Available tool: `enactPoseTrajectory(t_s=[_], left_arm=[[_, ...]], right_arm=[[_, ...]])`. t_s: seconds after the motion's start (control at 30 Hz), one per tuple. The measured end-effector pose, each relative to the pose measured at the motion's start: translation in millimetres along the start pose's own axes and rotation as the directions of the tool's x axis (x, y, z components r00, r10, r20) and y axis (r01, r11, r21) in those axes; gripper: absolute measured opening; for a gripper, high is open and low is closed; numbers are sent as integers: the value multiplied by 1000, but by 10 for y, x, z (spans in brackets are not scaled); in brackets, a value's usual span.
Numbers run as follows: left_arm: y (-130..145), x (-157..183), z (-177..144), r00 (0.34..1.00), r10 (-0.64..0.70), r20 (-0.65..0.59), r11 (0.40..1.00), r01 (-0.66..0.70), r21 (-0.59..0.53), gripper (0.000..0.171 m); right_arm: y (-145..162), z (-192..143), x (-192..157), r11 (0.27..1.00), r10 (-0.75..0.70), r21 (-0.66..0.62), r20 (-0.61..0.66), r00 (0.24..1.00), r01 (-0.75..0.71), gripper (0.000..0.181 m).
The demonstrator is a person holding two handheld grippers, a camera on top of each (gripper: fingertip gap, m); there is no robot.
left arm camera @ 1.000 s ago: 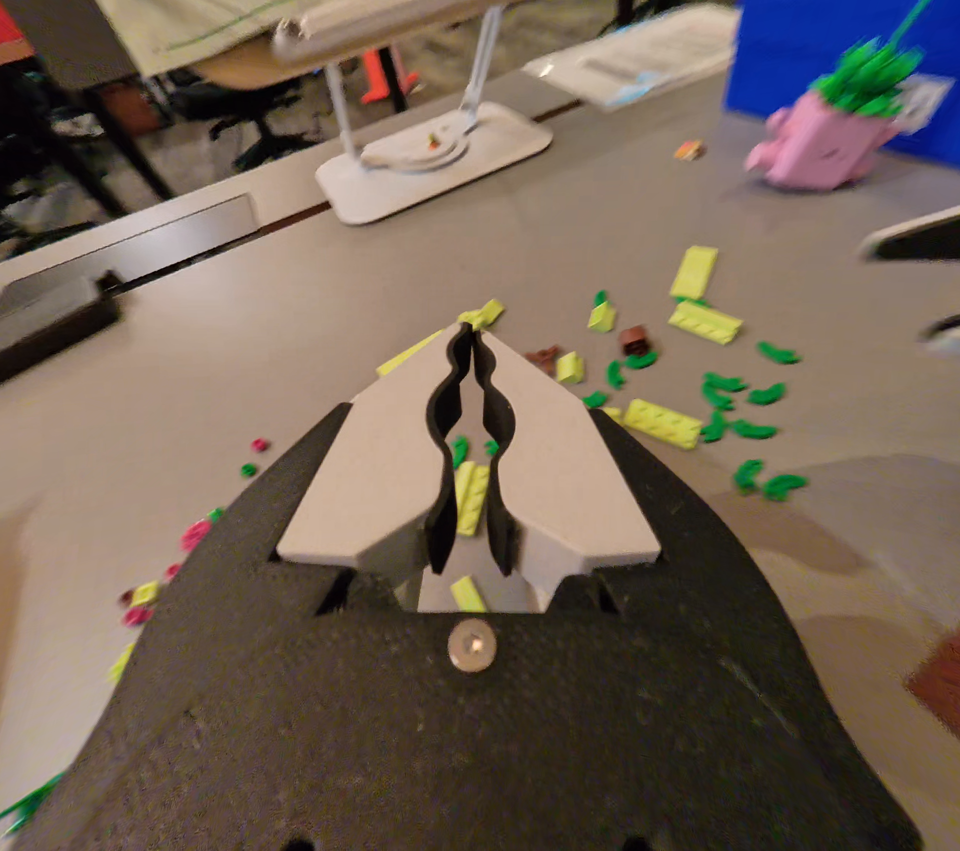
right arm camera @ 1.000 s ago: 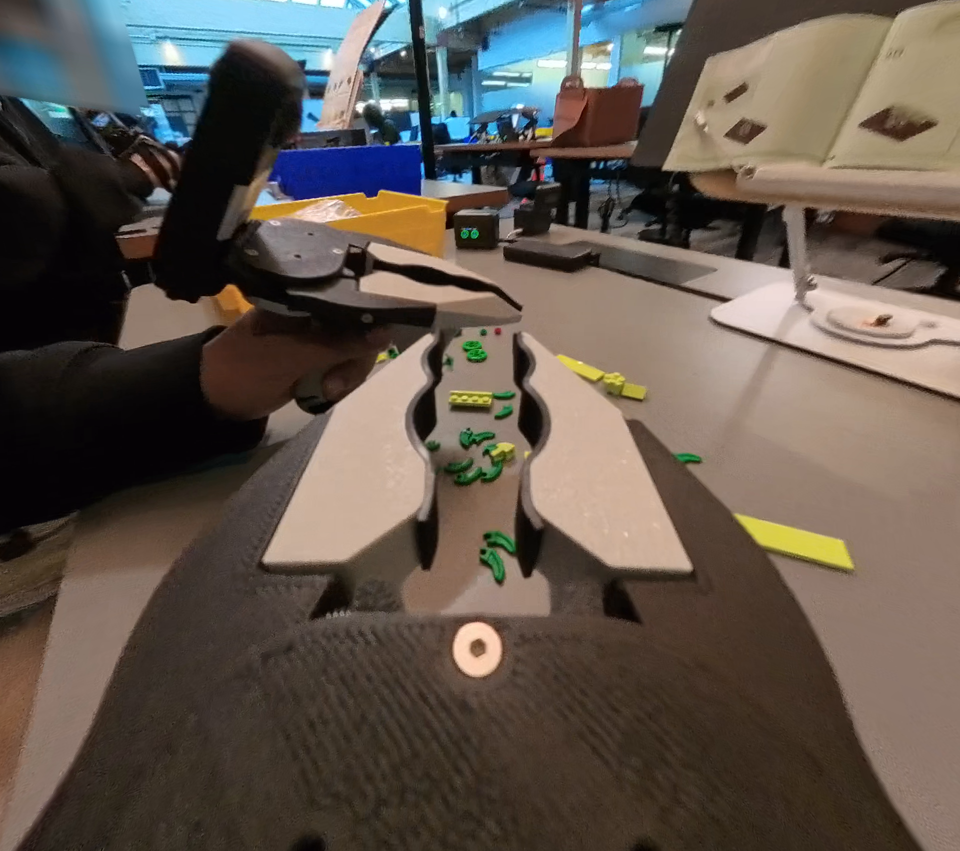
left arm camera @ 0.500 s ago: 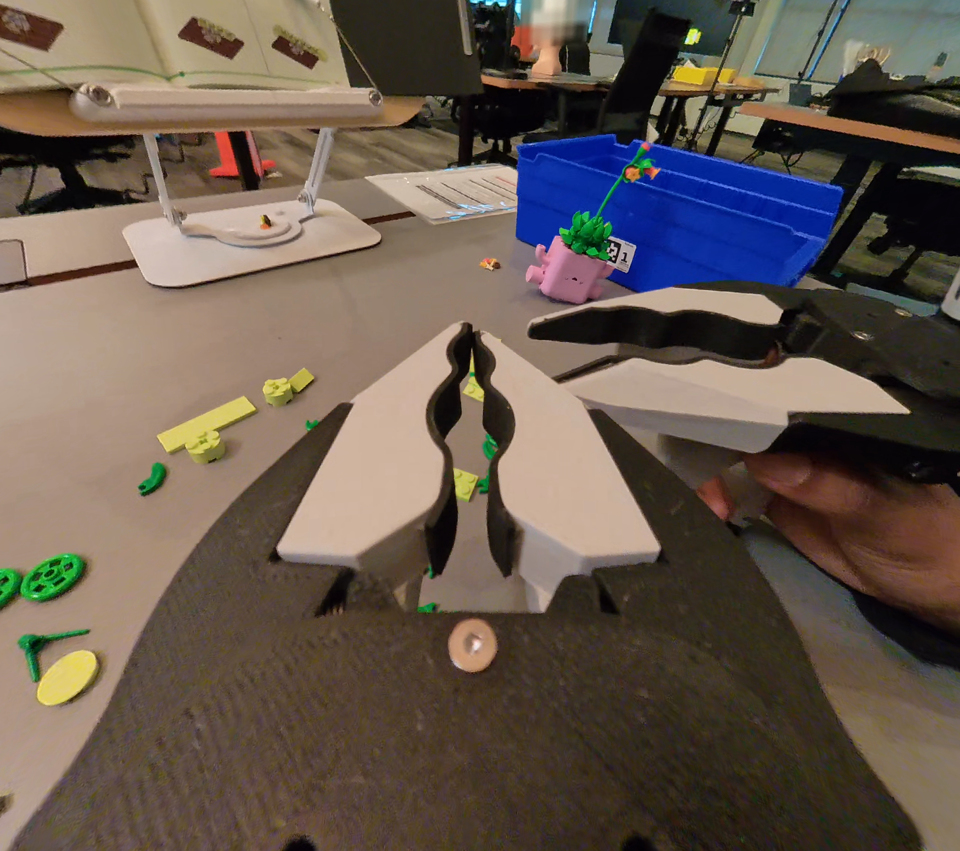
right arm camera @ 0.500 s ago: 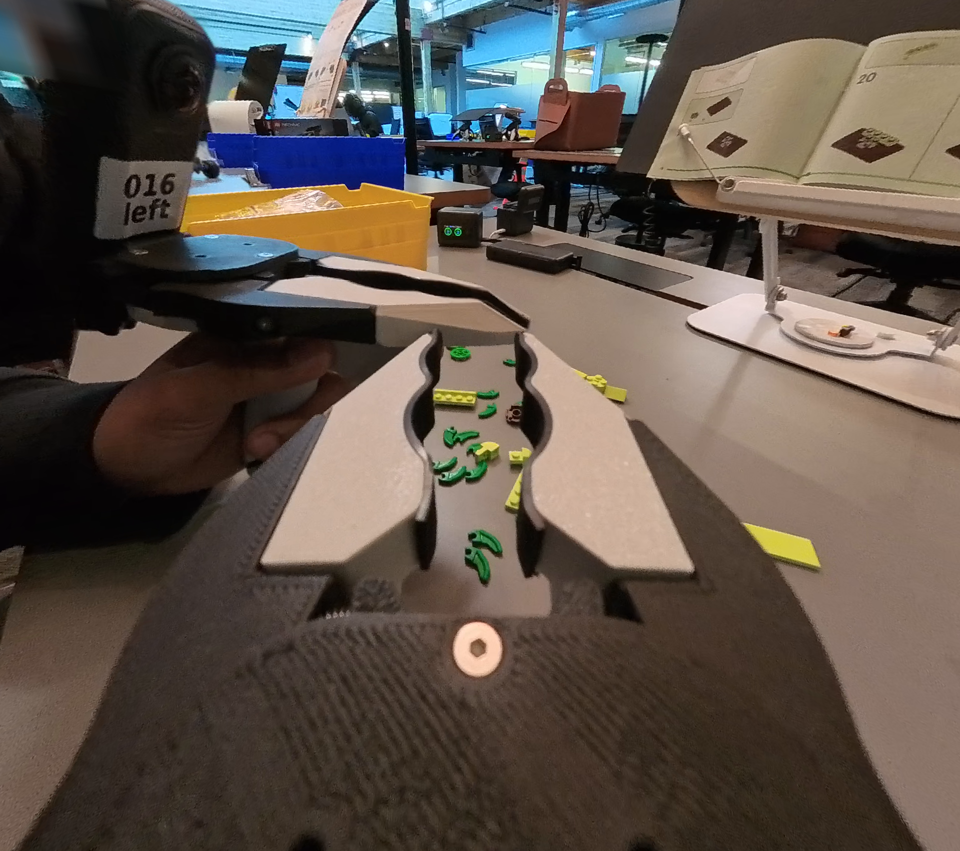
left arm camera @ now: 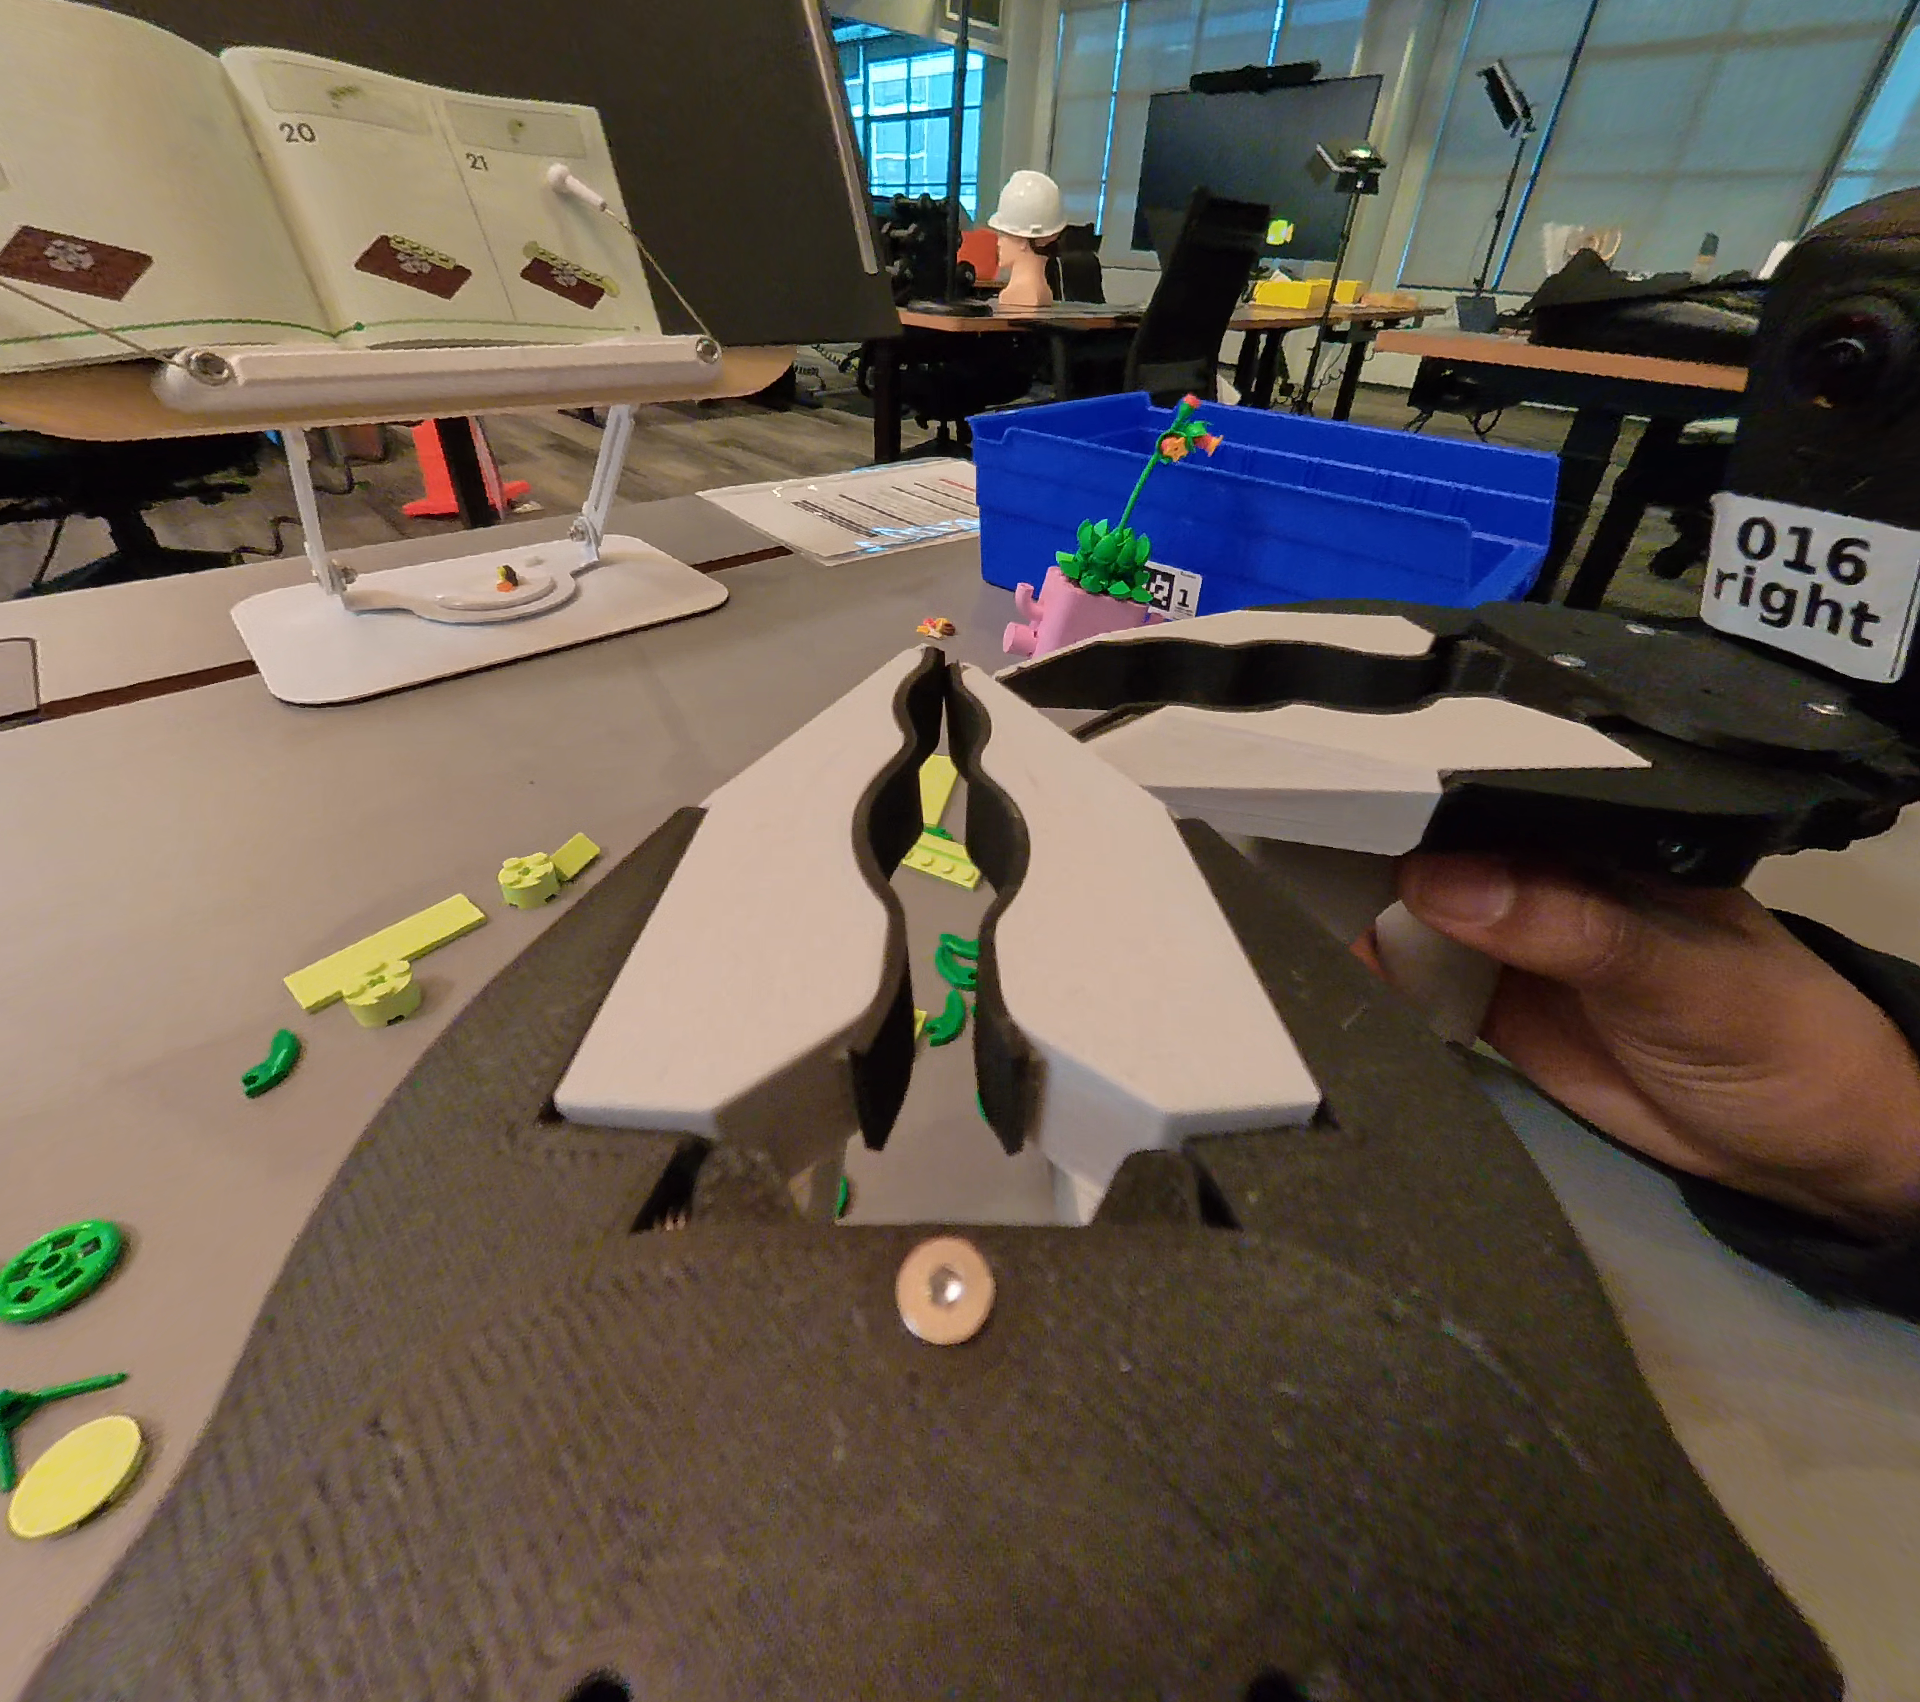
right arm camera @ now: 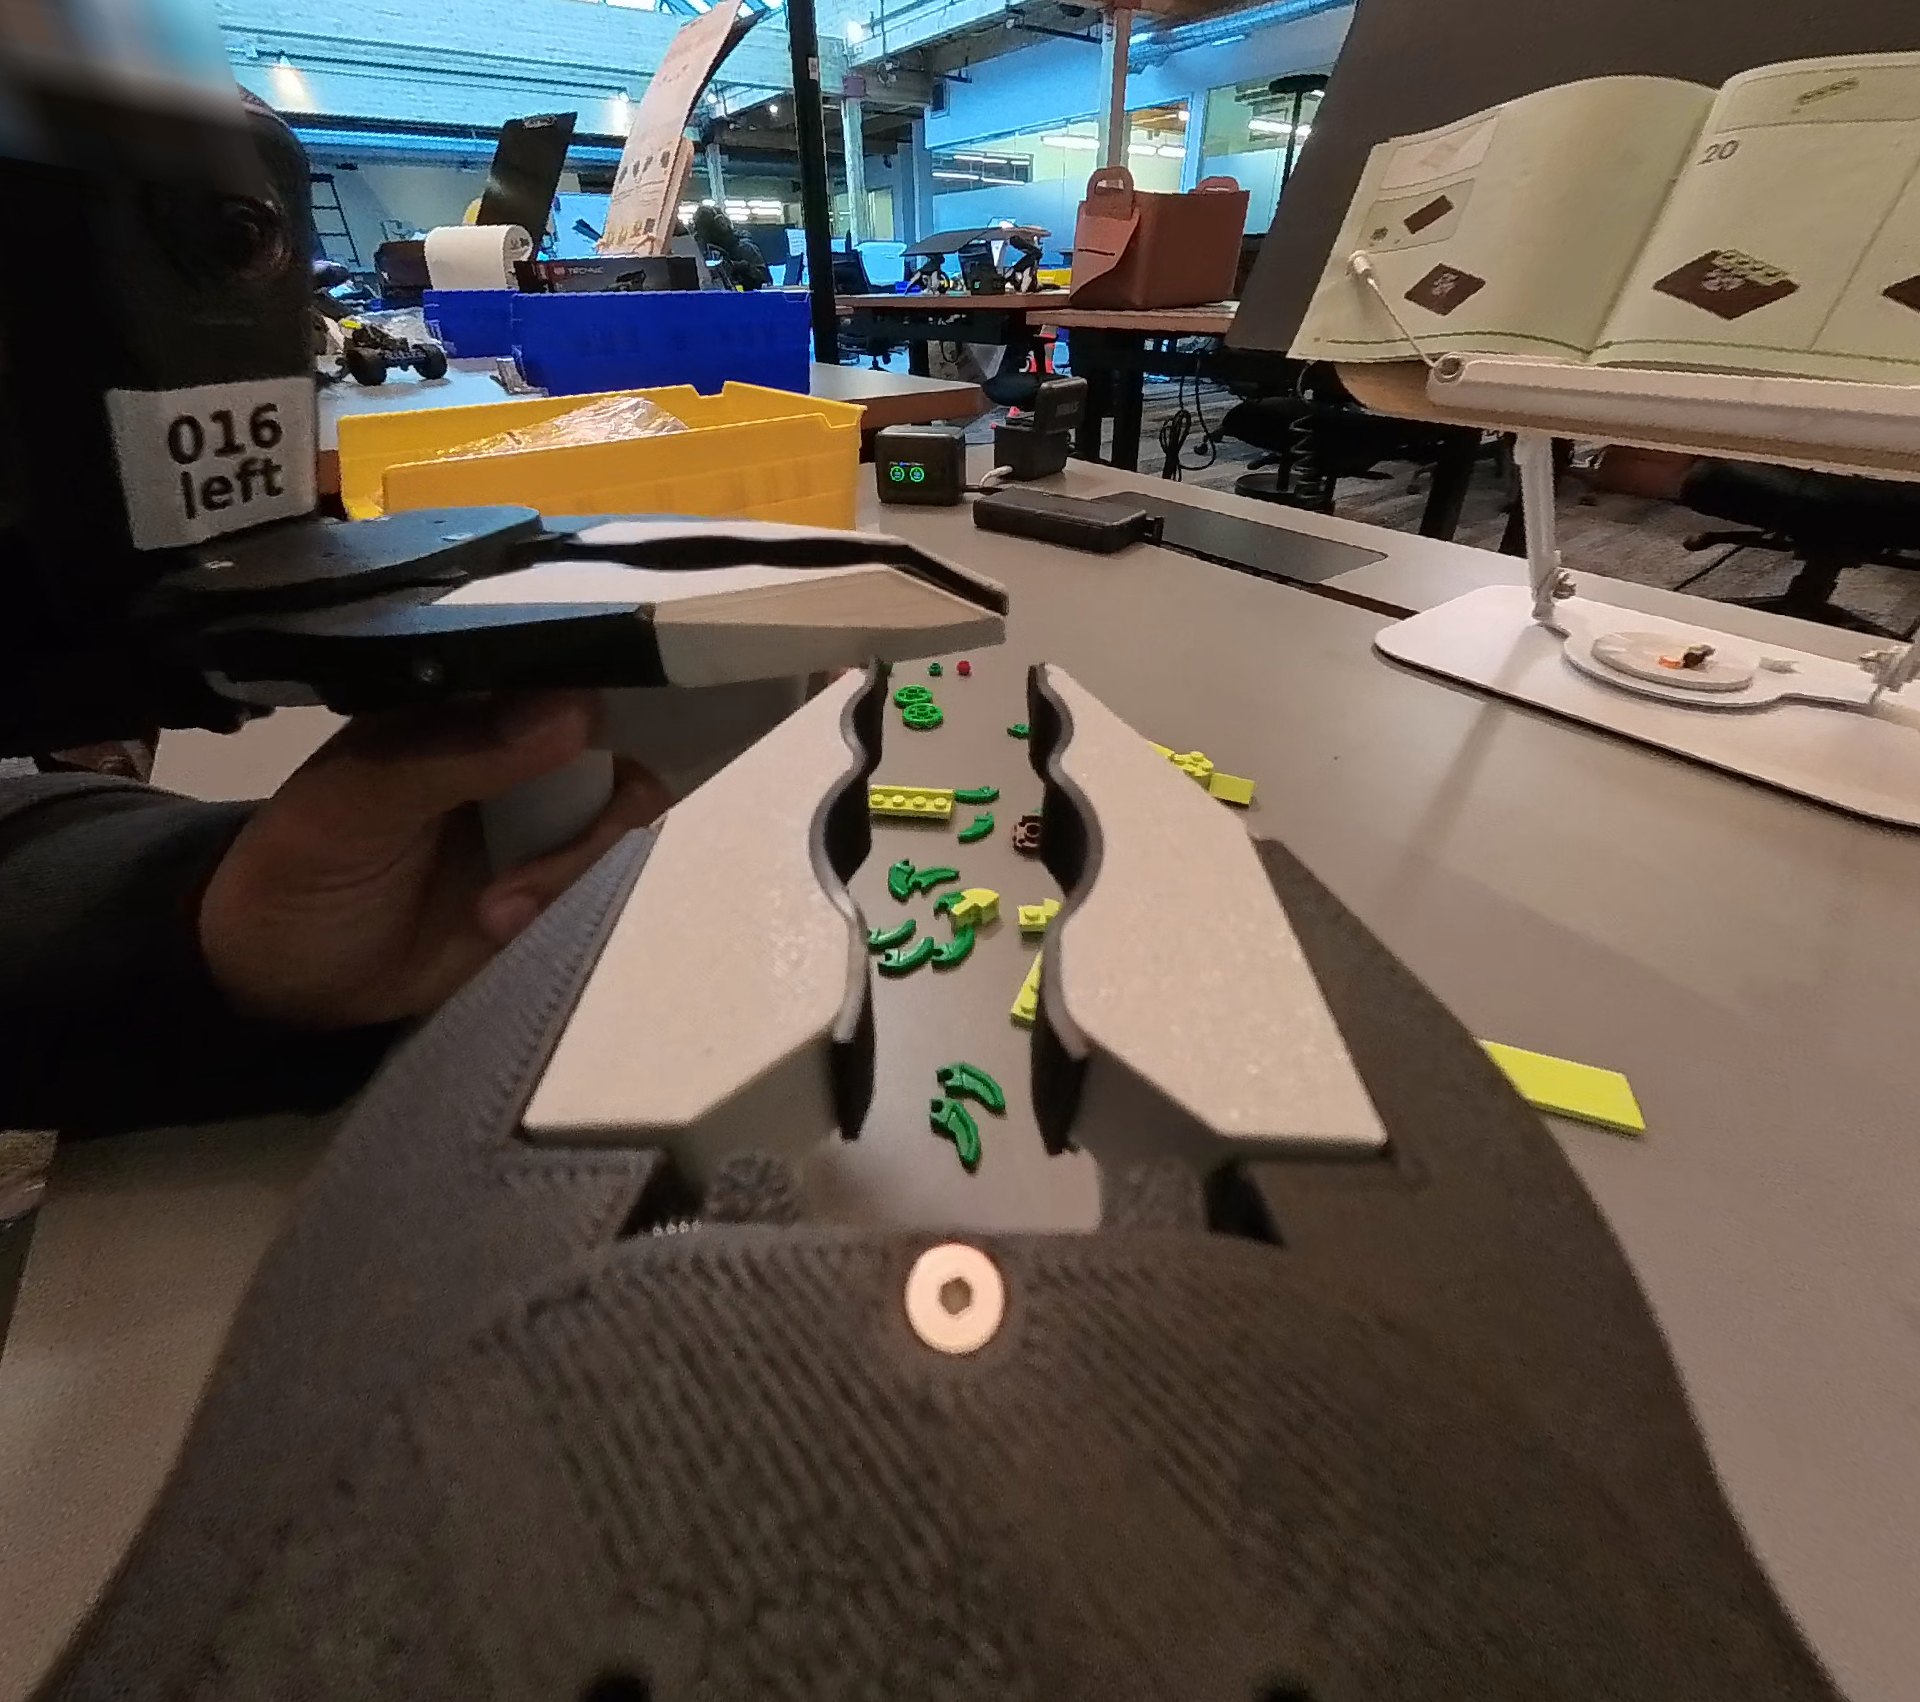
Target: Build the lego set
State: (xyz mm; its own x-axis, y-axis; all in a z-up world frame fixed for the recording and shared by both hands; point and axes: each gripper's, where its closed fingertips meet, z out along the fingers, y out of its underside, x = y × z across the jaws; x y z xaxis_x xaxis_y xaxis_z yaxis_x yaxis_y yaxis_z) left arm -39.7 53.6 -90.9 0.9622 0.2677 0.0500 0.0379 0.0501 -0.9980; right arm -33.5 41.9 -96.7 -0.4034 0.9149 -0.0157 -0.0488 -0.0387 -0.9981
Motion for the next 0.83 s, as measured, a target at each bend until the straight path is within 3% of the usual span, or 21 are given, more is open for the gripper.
enactPoseTrajectory(t_s=[0.83], left_arm=[[58,-31,23,999,-39,-3,999,39,-23,0]], right_arm=[[31,22,-29,999,-24,-22,-1,1000,24,20]])
